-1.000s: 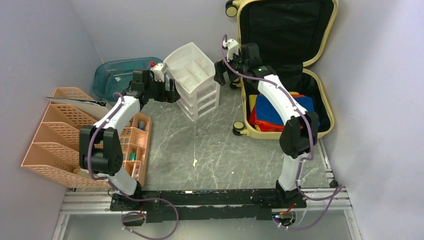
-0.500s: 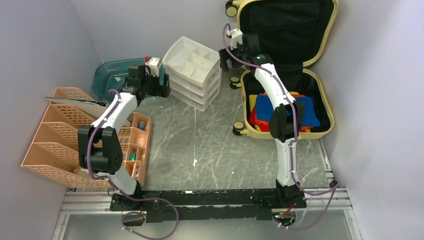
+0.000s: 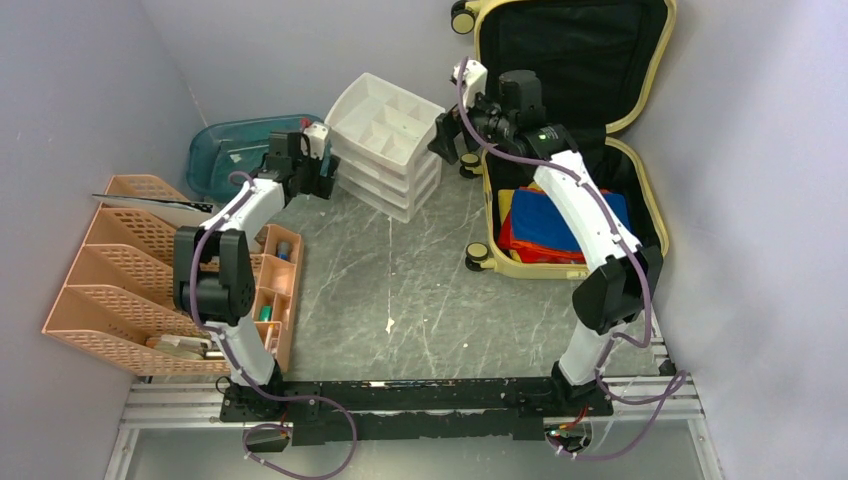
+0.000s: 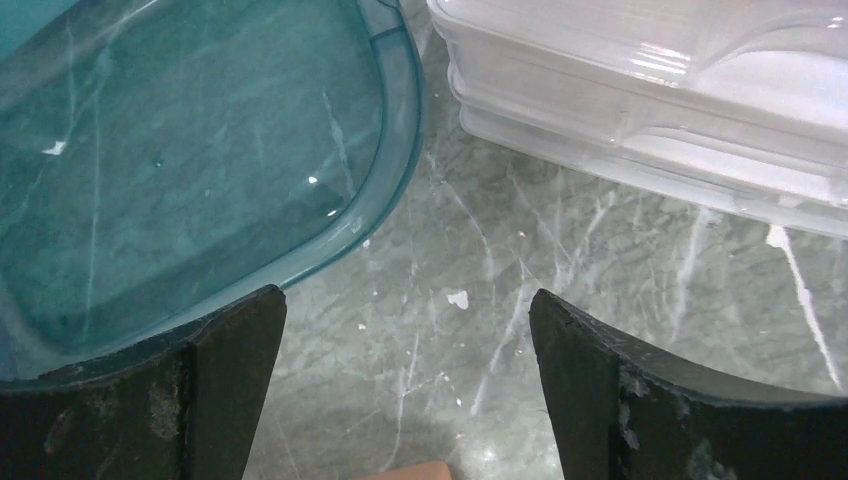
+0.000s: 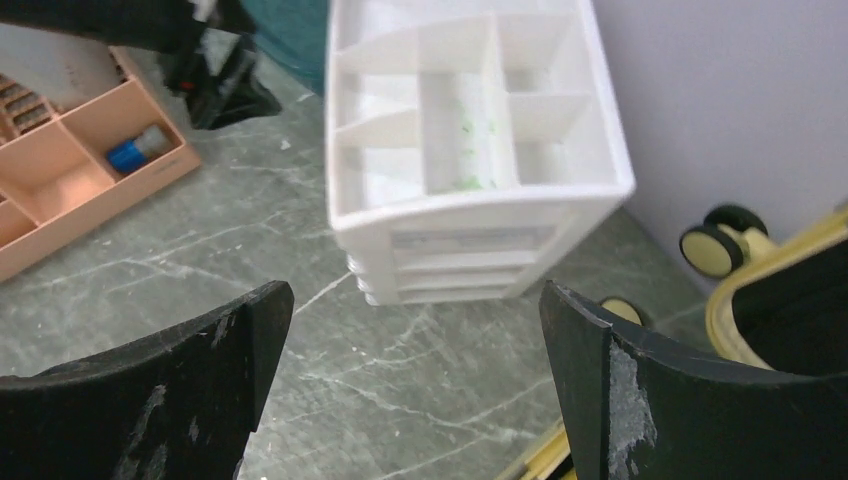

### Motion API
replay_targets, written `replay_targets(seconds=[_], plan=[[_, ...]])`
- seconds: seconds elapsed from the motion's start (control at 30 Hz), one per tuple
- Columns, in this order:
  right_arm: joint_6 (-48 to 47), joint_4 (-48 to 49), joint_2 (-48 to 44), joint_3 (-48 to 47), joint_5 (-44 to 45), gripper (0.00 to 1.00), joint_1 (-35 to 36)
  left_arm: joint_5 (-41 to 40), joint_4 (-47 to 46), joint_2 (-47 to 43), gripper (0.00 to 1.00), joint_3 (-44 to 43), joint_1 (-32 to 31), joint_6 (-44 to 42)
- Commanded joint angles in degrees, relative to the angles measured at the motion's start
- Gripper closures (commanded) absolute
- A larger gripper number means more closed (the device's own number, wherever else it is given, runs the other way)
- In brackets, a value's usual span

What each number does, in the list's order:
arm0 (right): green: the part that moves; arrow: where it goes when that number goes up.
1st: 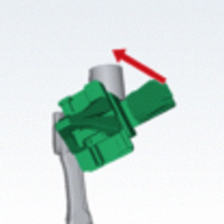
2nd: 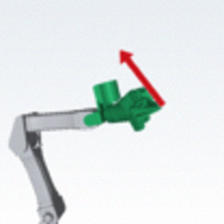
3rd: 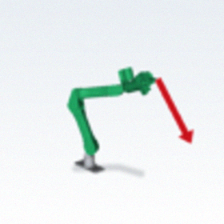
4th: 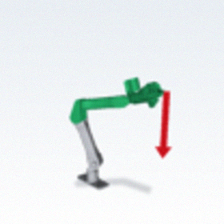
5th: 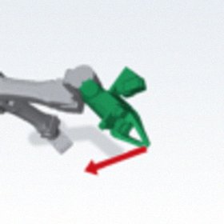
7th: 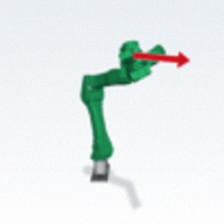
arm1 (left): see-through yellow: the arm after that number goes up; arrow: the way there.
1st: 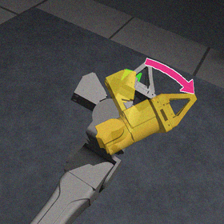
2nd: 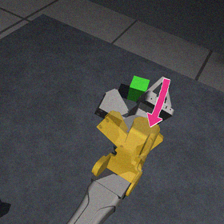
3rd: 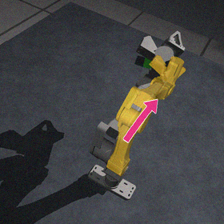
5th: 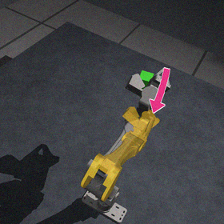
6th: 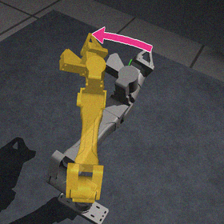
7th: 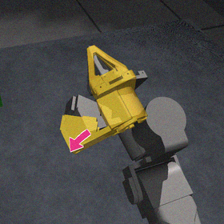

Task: Open, take out, and arrange the luggage
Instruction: Adjust the storage box at the center of the board.

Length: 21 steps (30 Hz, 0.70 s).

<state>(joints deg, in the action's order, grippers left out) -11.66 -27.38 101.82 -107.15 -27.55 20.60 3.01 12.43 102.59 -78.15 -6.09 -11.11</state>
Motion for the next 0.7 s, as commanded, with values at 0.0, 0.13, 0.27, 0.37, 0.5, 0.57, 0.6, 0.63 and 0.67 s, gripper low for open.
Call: replay_targets(seconds=[0.0,0.13,0.27,0.37,0.5,0.57,0.6,0.63,0.67], plan=[[-5.6,0.3,-0.8,0.8,-1.7,0.00,4.1,-0.1,-4.8,1.4,0.03,-2.7,-0.2,-6.1],[-5.2,-0.4,0.8,-1.3,-0.5,0.00,6.5,0.8,-5.7,4.0,0.03,-4.8,-0.3,-8.6],[-5.2,-0.5,3.3,-3.5,4.2,0.00,9.5,-0.1,-5.6,7.9,0.03,-7.9,-0.3,-9.4],[-6.2,0.8,5.0,-3.8,14.0,0.00,12.1,-1.0,-5.5,10.9,0.04,-10.0,-0.4,-9.4],[-7.3,3.6,7.5,-3.4,25.3,0.00,14.1,-1.3,-5.7,13.6,0.05,-11.9,-0.4,-9.2],[-7.5,4.9,8.6,-3.2,28.5,0.00,14.4,-0.7,-6.3,14.5,0.06,-12.2,-0.3,-8.7],[-7.7,5.2,9.1,-3.3,30.0,0.00,14.5,-0.3,-6.4,14.9,0.07,-12.4,-0.3,-8.3],[-8.1,5.6,9.8,-3.4,31.3,0.00,14.6,0.1,-6.4,15.3,0.08,-12.6,-0.3,-8.0],[-8.4,6.0,10.3,-3.5,32.9,0.00,14.6,0.5,-6.1,15.5,0.11,-12.7,-0.3,-7.6]])
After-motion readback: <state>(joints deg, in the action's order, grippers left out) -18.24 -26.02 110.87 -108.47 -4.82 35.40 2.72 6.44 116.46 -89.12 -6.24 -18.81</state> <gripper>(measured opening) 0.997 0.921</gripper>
